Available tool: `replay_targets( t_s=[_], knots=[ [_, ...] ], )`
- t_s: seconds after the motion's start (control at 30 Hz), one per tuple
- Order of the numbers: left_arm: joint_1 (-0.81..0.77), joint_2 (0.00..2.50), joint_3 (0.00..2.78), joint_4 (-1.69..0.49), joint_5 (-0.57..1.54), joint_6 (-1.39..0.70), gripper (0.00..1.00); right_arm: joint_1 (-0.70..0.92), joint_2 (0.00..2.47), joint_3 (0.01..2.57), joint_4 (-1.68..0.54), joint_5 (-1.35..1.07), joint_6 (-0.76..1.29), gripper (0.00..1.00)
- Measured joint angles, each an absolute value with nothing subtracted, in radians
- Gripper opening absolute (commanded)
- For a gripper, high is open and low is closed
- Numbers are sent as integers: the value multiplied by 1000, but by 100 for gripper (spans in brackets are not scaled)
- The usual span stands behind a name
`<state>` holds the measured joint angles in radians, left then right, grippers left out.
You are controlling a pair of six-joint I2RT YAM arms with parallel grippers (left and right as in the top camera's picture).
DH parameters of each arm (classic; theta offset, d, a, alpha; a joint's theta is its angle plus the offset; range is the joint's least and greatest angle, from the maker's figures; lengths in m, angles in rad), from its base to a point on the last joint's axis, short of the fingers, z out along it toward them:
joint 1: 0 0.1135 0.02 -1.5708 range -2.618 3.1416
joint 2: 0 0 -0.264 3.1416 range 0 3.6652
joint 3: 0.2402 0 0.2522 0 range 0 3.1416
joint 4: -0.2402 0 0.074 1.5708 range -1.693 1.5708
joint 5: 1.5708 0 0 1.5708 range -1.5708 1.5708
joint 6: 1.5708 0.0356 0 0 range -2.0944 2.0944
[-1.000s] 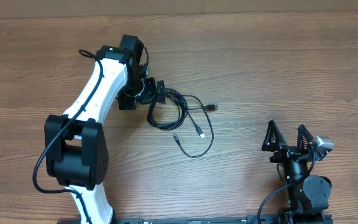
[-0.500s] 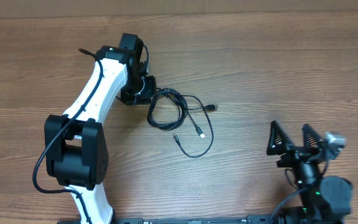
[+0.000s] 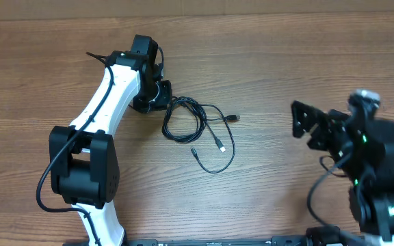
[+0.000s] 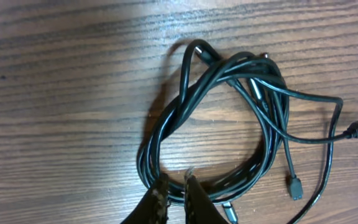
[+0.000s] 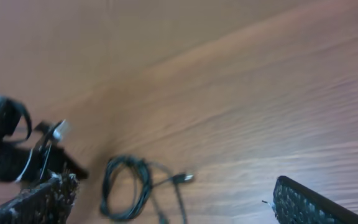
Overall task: Untangle cables
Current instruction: 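Raise the right arm and swing the right gripper toward the cable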
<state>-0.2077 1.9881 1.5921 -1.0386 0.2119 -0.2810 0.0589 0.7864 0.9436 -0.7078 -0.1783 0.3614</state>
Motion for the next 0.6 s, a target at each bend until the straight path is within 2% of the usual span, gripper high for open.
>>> replay_targets(
  t_s=[0.1, 0.27, 0.3, 0.37, 0.6],
  knots=[
    [-208, 1988, 1592, -1039, 212, -281, 20, 59, 852, 944, -724, -250, 362, 100],
    [-210, 1988, 1592, -1028, 207, -279, 51, 59, 902, 944, -721, -323, 361, 100],
    [-210, 1988, 1592, -1023, 205, -279, 60, 59, 904, 944, -720, -329, 362, 100],
    [-210, 1988, 1592, -1015, 205, -278, 100, 59, 904, 944, -720, -338, 361, 100],
    [-210, 1988, 1592, -1005, 192, -278, 100, 59, 904, 944, -719, -342, 362, 100]
  ],
)
